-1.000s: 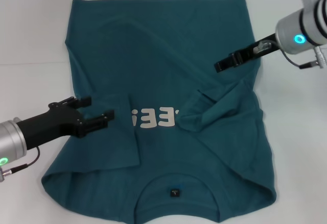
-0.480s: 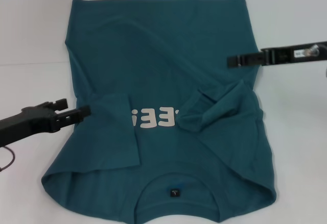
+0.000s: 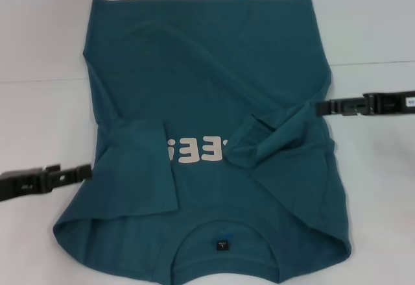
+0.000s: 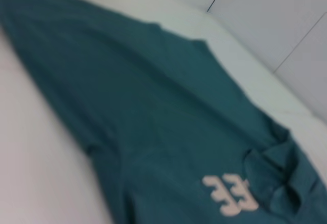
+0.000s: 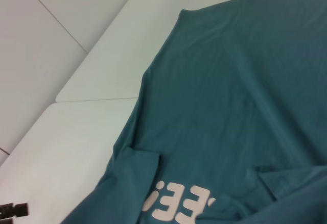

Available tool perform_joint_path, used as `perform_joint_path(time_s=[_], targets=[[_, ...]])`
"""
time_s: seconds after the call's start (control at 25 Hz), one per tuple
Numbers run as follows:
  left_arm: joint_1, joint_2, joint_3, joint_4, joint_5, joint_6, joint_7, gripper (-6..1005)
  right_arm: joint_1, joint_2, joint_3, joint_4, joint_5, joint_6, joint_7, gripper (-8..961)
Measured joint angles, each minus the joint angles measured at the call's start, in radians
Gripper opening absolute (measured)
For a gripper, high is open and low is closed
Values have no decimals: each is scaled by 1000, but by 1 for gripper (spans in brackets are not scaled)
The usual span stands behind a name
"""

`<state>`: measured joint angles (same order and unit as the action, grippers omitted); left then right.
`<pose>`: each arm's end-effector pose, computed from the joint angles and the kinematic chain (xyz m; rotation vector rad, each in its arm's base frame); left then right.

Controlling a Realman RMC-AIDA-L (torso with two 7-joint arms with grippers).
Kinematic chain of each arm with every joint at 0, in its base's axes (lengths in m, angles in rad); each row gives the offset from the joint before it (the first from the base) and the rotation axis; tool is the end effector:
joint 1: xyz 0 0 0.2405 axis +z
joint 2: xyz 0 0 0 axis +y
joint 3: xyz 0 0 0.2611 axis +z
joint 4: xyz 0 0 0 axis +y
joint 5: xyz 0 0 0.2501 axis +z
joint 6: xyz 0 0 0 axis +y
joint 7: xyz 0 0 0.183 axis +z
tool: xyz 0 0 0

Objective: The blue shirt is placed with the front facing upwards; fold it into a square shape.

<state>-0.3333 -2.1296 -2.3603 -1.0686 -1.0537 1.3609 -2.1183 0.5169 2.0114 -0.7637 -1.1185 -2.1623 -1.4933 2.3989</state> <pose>-0.3178 0.3835 0.0210 -2.2450 -1.3386 -0.5256 0.2609 0.4279 0.0724 -2.2949 1.4009 0.4748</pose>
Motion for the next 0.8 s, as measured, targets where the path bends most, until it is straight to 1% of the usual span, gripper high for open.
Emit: perform_joint_path(time_s=[0.16, 0.28, 0.4, 0.48, 0.6, 0.68, 0.8], targets=[[34, -33, 0, -130, 98, 69, -117, 895, -19, -1, 38, 0, -1, -7, -48, 938], [37, -34, 3, -130, 125, 86, -144, 898, -29, 3, 79, 1, 2, -7, -88, 938], [43, -35, 20, -122, 136, 86, -150, 898, -33, 2, 122, 12, 2, -1, -125, 930], [50, -36, 54, -121, 139, 71, -133, 897, -33, -1, 147, 25, 1, 6, -146, 924], [54, -36, 107, -124, 169, 27, -122, 897, -28, -12, 163, 53, -1, 8, -167, 923], [53, -36, 117, -127, 186, -5, -128, 896, -25, -18, 165, 66, -1, 10, -174, 922], [48, -36, 118, -122, 193, -44, -125, 896, -24, -20, 165, 66, -2, 13, -175, 923]])
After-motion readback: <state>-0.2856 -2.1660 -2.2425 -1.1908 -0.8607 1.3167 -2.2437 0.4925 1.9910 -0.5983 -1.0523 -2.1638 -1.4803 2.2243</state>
